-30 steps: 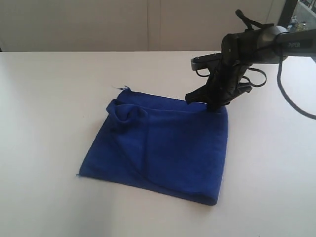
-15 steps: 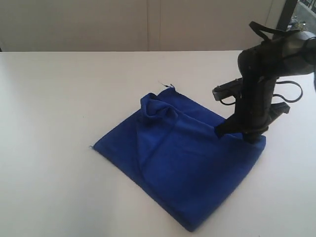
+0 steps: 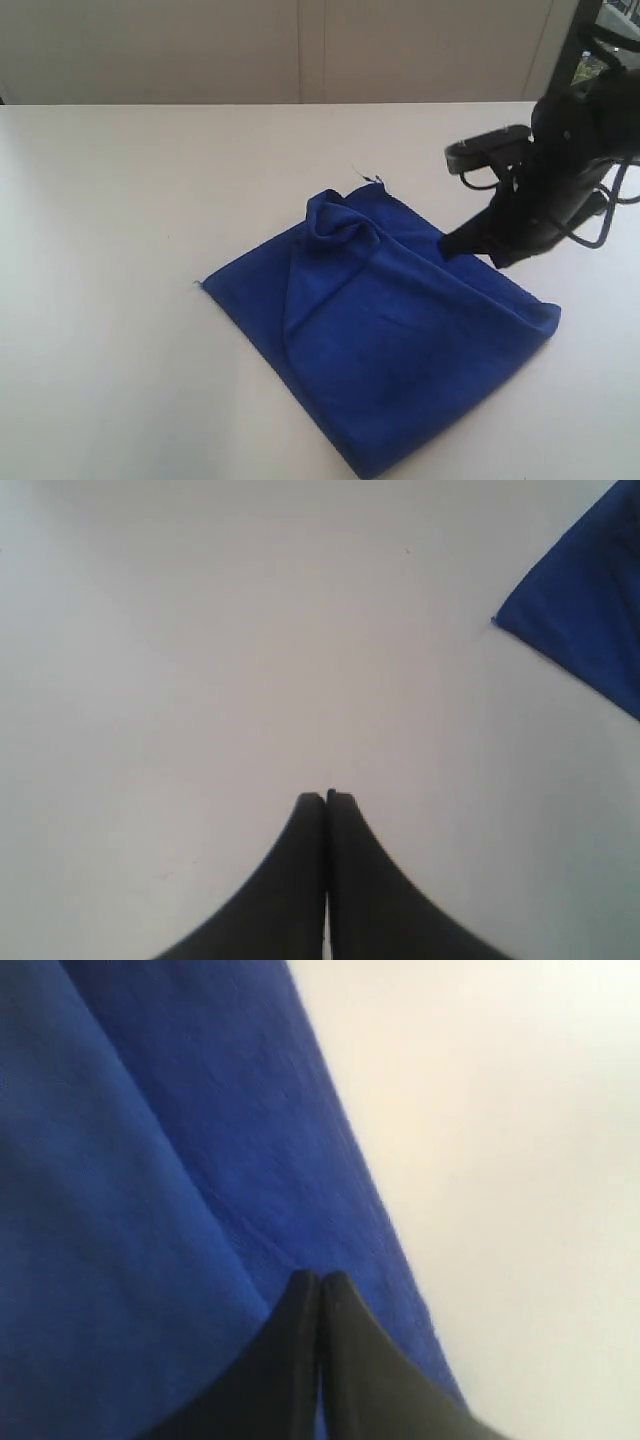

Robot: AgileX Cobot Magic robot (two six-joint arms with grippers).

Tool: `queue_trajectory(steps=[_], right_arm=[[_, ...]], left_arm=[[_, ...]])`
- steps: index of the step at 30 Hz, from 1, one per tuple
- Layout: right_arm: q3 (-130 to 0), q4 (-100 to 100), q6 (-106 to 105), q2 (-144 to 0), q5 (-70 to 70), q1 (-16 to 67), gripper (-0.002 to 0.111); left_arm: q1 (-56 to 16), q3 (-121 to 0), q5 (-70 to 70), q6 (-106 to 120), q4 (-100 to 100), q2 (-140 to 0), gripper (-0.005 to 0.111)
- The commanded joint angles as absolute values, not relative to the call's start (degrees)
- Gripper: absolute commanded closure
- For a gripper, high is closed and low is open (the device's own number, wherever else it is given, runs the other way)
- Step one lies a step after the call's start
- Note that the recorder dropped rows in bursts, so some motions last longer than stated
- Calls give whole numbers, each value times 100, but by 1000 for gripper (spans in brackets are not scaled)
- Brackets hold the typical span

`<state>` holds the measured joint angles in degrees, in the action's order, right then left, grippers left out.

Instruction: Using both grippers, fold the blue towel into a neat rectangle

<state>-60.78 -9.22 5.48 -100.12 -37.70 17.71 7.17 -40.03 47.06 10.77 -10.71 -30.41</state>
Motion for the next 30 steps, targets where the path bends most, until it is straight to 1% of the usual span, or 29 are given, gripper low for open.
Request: queue_trajectory(steps=[1,9,14,21,28,30], right_arm=[[-6309,-460,263,-9757,-3637,2457,108],[-7341,444,109,-10572,-3677,3720,108],[-8226,689,109,-11446,-3677,4165,108],[-9084,1121,0,-12378,-3931,4346,108],[-9496,1206,-86,-12950,-3958,4392,108],[-9569,1206,-38,-13089,-3775,4392,108]], left_arm=[[732,-3977,4760,1026,-1103,-3000,107],[732,-3977,4760,1026,-1103,-3000,107],[732,-3977,4760,1026,-1103,-3000,107],[732,-3977,4760,1026,-1103,-3000,107],[732,-3977,4760,1026,-1103,-3000,107],[732,-3977,4760,1026,-1103,-3000,107]])
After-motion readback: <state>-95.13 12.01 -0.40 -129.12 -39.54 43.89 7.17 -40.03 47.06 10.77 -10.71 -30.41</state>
